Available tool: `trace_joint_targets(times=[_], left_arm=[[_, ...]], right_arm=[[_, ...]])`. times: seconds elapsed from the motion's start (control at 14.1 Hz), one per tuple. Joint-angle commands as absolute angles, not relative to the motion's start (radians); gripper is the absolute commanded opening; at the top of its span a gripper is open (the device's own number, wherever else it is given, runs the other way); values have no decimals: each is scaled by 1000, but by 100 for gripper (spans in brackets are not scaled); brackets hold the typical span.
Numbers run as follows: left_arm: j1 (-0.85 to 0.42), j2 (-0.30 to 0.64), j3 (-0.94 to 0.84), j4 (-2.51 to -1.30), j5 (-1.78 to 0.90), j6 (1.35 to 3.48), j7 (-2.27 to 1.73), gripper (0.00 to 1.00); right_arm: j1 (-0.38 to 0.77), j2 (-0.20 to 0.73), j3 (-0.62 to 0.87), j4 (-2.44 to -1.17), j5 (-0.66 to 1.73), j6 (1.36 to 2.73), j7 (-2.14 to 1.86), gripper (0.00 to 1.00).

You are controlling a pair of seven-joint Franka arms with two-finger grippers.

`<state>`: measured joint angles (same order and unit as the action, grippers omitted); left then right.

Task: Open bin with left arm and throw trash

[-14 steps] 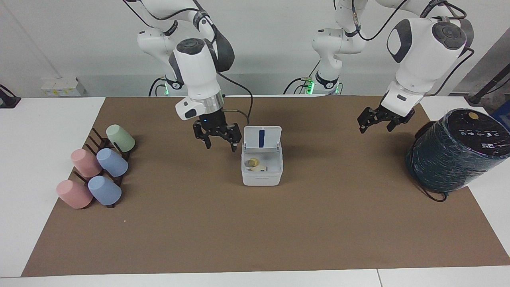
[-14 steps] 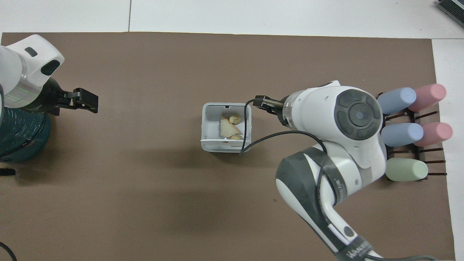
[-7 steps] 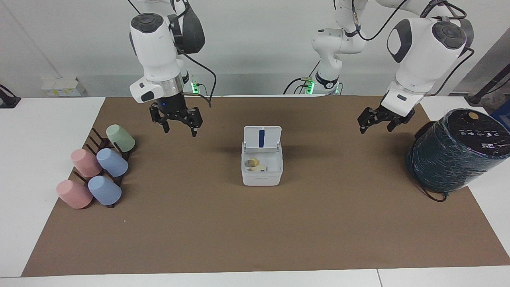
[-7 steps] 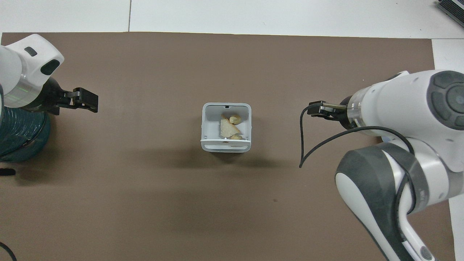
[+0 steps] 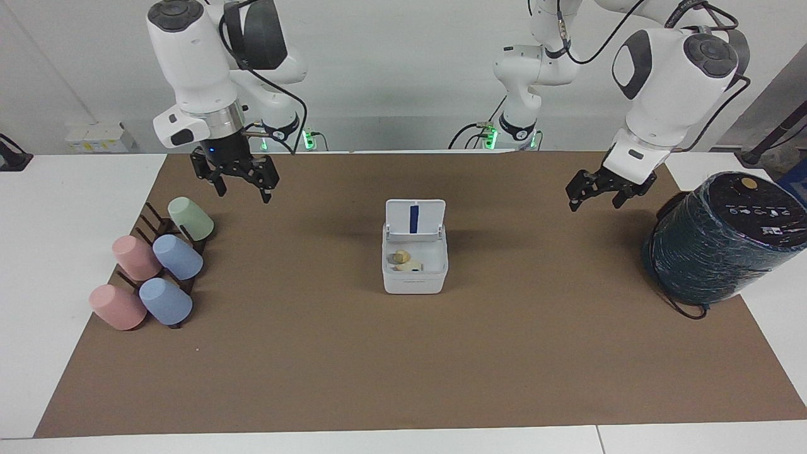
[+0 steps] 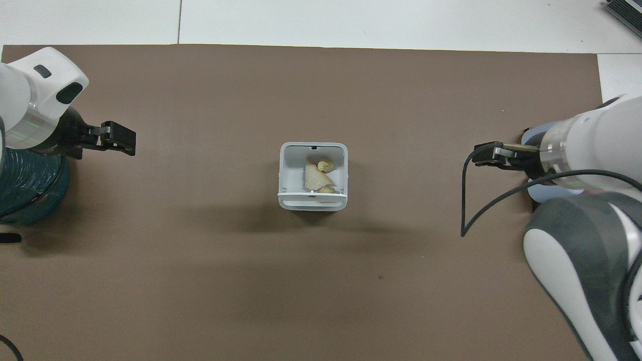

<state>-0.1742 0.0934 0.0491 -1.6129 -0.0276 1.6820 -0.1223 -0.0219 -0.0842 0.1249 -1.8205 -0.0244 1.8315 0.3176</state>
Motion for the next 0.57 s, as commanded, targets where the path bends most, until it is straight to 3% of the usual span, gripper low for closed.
trace_joint_targets(times=[0.0, 0.5], left_arm=[[-178, 63, 51, -1652, -12, 1706, -121, 100], [-166, 63, 52, -1651, -12, 1706, -118, 100]], right_arm=[[8, -65, 74, -1754, -34, 1757, 258, 100], [44, -25, 5, -1672, -34, 1666, 253, 100]])
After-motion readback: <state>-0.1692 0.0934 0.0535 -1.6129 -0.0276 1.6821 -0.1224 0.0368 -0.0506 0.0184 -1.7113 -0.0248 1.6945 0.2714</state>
